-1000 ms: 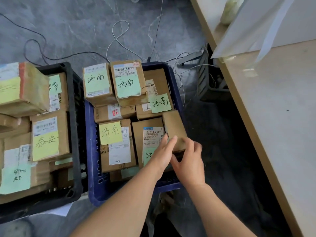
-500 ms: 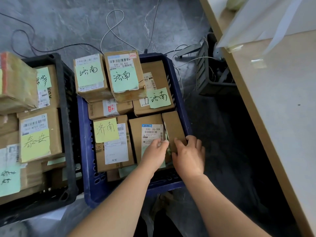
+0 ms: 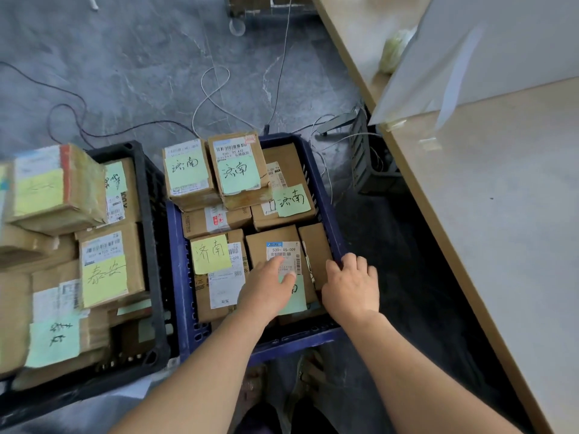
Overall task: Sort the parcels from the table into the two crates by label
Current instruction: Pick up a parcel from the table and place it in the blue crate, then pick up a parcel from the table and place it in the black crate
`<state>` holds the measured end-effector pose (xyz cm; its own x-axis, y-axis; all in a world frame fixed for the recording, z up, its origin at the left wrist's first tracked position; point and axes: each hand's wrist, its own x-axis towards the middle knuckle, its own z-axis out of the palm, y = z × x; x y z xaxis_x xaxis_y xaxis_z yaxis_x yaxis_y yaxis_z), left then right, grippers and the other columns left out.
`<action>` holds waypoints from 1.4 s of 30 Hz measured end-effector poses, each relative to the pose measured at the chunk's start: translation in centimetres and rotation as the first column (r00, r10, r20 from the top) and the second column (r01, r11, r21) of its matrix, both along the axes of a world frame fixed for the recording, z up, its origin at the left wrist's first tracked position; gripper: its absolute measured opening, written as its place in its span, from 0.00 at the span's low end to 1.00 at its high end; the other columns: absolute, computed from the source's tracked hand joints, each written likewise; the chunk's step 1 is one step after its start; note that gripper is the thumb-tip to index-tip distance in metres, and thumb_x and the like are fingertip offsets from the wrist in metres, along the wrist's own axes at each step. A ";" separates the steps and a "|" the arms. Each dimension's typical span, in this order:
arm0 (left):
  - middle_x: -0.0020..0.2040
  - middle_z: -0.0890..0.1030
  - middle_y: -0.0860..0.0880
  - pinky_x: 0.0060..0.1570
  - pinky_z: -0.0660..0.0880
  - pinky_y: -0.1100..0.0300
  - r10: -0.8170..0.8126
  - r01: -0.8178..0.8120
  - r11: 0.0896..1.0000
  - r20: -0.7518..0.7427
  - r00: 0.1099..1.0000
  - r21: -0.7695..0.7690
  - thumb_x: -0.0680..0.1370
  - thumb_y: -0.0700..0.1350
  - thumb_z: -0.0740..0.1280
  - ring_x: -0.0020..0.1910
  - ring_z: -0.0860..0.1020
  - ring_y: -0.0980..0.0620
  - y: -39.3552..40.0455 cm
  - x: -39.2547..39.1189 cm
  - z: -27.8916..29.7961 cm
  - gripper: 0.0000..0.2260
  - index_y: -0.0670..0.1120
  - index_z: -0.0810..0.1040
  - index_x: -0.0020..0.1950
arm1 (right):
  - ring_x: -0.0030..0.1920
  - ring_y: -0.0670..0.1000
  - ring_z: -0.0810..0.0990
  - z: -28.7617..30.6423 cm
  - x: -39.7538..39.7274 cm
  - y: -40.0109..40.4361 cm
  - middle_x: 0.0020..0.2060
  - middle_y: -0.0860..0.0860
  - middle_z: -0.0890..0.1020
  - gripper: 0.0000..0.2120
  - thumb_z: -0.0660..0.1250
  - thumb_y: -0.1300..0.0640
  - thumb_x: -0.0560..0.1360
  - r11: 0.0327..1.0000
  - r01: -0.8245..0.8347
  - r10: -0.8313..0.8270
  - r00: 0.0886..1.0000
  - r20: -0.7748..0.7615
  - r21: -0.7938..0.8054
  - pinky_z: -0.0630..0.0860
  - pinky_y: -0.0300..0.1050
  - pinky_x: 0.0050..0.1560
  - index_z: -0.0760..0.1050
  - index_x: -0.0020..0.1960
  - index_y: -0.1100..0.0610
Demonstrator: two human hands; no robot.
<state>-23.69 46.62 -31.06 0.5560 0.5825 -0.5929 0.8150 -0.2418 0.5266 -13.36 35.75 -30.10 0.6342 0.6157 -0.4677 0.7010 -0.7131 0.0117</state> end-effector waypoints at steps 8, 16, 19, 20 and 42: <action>0.75 0.62 0.50 0.68 0.63 0.54 -0.332 0.318 0.916 0.015 0.943 0.243 0.82 0.53 0.55 0.73 0.61 0.49 -0.8 -2.1 8.4 0.24 0.50 0.56 0.77 | 0.65 0.55 0.70 9.3 -2.0 -4.1 0.65 0.52 0.73 0.19 0.56 0.50 0.81 0.974 0.175 -0.184 0.982 0.052 0.141 0.67 0.50 0.64 0.68 0.71 0.51; 0.75 0.64 0.50 0.67 0.64 0.52 -0.499 0.455 0.827 0.058 0.865 0.330 0.81 0.56 0.57 0.73 0.62 0.48 -4.0 -4.0 13.2 0.26 0.51 0.56 0.77 | 0.65 0.54 0.72 16.0 -6.5 -8.6 0.64 0.52 0.74 0.18 0.58 0.48 0.81 0.922 0.334 -0.358 0.928 0.102 0.198 0.67 0.52 0.66 0.70 0.68 0.51; 0.75 0.64 0.51 0.68 0.63 0.53 -0.584 0.506 0.773 0.117 0.804 0.382 0.80 0.56 0.57 0.73 0.62 0.49 -5.8 -3.3 14.8 0.27 0.51 0.56 0.77 | 0.65 0.55 0.72 17.7 -7.7 -11.0 0.64 0.52 0.75 0.17 0.58 0.48 0.81 0.889 0.394 -0.431 0.892 0.136 0.232 0.67 0.52 0.67 0.71 0.68 0.51; 0.75 0.64 0.51 0.68 0.63 0.53 -0.608 0.519 0.759 0.143 0.781 0.393 0.80 0.56 0.58 0.72 0.62 0.49 -6.5 -2.9 15.3 0.27 0.51 0.56 0.77 | 0.65 0.55 0.72 18.1 -8.1 -11.9 0.64 0.52 0.75 0.17 0.58 0.48 0.81 0.877 0.417 -0.457 0.877 0.148 0.240 0.66 0.51 0.67 0.71 0.68 0.51; 0.75 0.64 0.50 0.68 0.60 0.54 -0.948 0.687 0.304 0.141 0.284 0.660 0.80 0.60 0.57 0.73 0.62 0.49 -37.0 2.4 23.6 0.29 0.48 0.58 0.77 | 0.63 0.55 0.71 25.3 -12.2 -43.1 0.64 0.52 0.75 0.20 0.56 0.46 0.79 0.605 0.714 -0.793 0.498 0.352 0.352 0.66 0.49 0.61 0.71 0.67 0.52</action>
